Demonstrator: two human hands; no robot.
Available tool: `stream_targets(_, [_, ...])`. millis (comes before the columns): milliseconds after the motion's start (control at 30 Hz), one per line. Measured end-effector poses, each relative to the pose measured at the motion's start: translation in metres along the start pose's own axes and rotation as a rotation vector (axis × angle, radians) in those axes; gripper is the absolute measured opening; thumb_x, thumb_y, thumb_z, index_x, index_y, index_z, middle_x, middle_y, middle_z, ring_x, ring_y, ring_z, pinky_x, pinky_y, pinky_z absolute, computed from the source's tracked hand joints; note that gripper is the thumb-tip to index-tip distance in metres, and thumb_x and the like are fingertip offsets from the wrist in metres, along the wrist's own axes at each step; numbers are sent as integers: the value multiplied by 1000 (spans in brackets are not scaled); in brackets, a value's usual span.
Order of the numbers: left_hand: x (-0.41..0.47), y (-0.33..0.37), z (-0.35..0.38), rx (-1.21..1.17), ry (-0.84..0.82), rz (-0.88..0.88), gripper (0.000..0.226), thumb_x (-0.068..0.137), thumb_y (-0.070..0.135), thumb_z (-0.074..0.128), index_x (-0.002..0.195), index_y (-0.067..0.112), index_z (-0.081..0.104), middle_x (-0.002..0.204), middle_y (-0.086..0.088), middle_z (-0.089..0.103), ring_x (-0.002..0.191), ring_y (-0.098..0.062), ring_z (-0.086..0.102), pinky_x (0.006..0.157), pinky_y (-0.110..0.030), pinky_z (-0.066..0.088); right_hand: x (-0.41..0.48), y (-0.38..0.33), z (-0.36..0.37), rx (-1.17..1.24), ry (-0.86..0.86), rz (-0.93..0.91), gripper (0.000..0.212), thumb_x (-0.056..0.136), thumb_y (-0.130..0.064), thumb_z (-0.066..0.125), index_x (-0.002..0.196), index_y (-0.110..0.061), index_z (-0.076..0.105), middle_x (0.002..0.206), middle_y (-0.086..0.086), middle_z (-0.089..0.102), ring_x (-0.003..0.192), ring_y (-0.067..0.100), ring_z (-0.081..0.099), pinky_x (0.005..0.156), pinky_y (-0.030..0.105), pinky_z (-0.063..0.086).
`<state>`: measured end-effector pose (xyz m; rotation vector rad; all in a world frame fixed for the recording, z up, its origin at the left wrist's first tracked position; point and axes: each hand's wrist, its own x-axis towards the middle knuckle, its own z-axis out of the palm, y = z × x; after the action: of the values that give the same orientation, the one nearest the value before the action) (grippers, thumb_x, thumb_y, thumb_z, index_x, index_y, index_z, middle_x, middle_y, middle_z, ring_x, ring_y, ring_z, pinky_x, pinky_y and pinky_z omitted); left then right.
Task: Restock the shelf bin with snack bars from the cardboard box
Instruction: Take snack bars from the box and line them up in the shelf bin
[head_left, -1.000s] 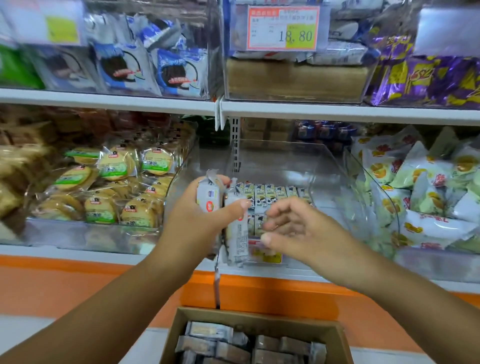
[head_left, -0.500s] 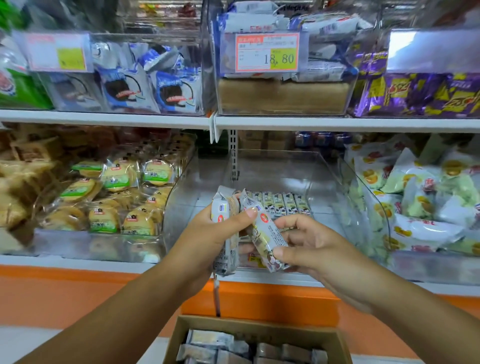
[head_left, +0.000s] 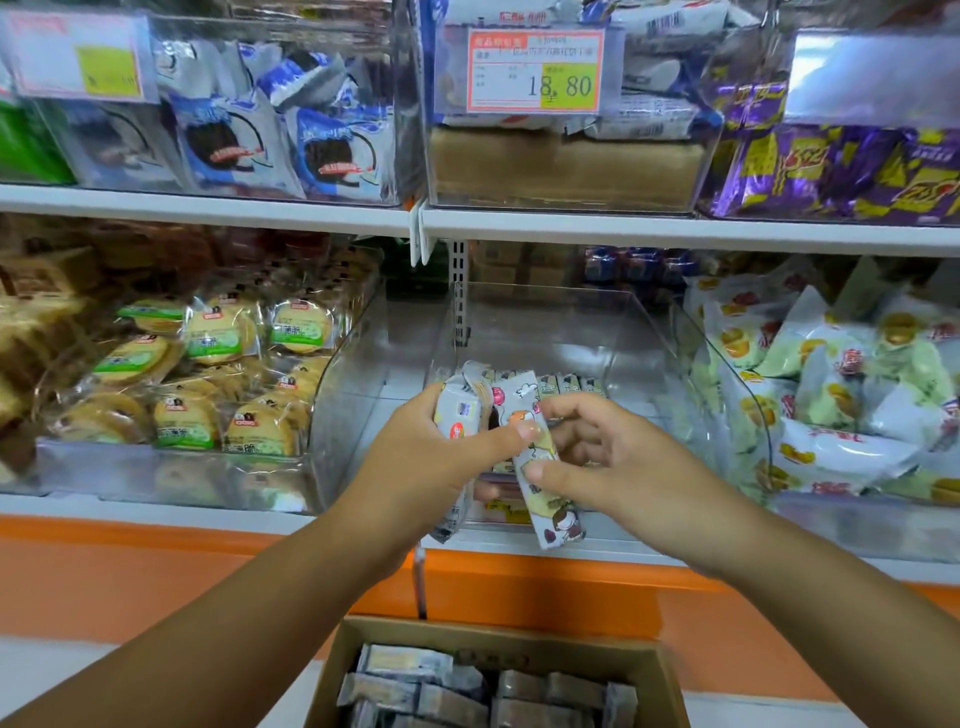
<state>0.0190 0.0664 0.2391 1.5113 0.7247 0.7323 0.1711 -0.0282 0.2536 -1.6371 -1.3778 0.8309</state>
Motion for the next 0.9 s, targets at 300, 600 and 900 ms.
stream_targets(300, [16,-12,-43,453,314,83,36,75,40,79,104,32,59,82,-3,66,68,-28,67,44,-25,40,32,16,-78,-261,170,13,60,79,-16,75,119,-47,42,106,2,62,77,29,70,79,45,58])
stream_targets(600, [26,-30,-45,425,258,-59,24,85,19,73,100,29,58,77,0,66,65,-19,67,37,-16,36,86,25,-97,-911,-128,214,39,73,-30,81,92,-32,48,88,-5,55,77,14,54,64,30,42])
stream_targets(900, [31,-35,-44,367,237,-18,23,87,11,69,94,31,59,83,-1,68,66,-21,65,35,-12,37,138,50,-79,-890,-421,633,40,82,10,67,117,3,48,114,22,55,58,19,69,55,24,58])
